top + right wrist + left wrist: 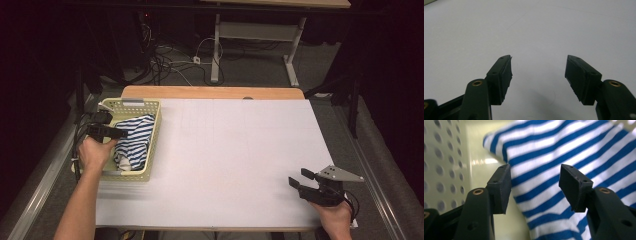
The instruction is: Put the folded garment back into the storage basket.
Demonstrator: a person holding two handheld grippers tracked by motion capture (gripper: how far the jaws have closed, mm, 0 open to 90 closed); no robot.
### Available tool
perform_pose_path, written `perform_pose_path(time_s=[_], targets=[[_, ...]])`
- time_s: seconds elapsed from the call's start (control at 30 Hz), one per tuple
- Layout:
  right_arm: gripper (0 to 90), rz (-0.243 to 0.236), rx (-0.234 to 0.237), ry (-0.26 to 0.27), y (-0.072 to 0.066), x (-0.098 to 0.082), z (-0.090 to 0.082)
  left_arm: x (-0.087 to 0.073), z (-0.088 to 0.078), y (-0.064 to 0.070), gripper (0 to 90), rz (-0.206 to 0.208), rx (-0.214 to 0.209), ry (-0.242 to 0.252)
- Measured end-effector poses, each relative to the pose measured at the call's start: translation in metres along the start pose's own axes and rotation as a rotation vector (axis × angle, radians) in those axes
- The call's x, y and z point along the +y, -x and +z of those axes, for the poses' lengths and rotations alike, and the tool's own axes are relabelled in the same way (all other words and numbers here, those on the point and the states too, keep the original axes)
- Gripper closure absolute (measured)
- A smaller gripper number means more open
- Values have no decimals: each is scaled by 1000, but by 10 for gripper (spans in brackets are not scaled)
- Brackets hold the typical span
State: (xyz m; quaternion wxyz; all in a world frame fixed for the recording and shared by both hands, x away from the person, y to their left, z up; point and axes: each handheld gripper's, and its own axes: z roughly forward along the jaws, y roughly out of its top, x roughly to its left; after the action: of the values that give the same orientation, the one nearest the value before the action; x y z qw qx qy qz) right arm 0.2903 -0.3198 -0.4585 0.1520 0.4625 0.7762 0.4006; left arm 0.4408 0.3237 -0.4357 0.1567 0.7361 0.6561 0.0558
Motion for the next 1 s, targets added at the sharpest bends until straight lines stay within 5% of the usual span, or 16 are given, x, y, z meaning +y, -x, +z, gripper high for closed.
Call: perform_pose_path(time_s=[0.17,0.4,0.5,0.73,0.97,1.0], targets=[[394,-1,-1,0,0,0,0,-6,10,-4,429,-35,-18,-50],[394,-1,-3,-2,0,0,0,-4,13,-4,767,-30,-63,-106],[394,-1,-3,-3,0,0,0,-3,13,-4,802,-24,-57,-108],[394,1,-6,-3,0,0,0,6,8,-7,801,15,26,-60],[394,2,-6,-8,0,0,1,8,10,-14,799,8,61,-40],[394,2,-6,-8,0,0,1,9,10,-15,797,23,94,-43]])
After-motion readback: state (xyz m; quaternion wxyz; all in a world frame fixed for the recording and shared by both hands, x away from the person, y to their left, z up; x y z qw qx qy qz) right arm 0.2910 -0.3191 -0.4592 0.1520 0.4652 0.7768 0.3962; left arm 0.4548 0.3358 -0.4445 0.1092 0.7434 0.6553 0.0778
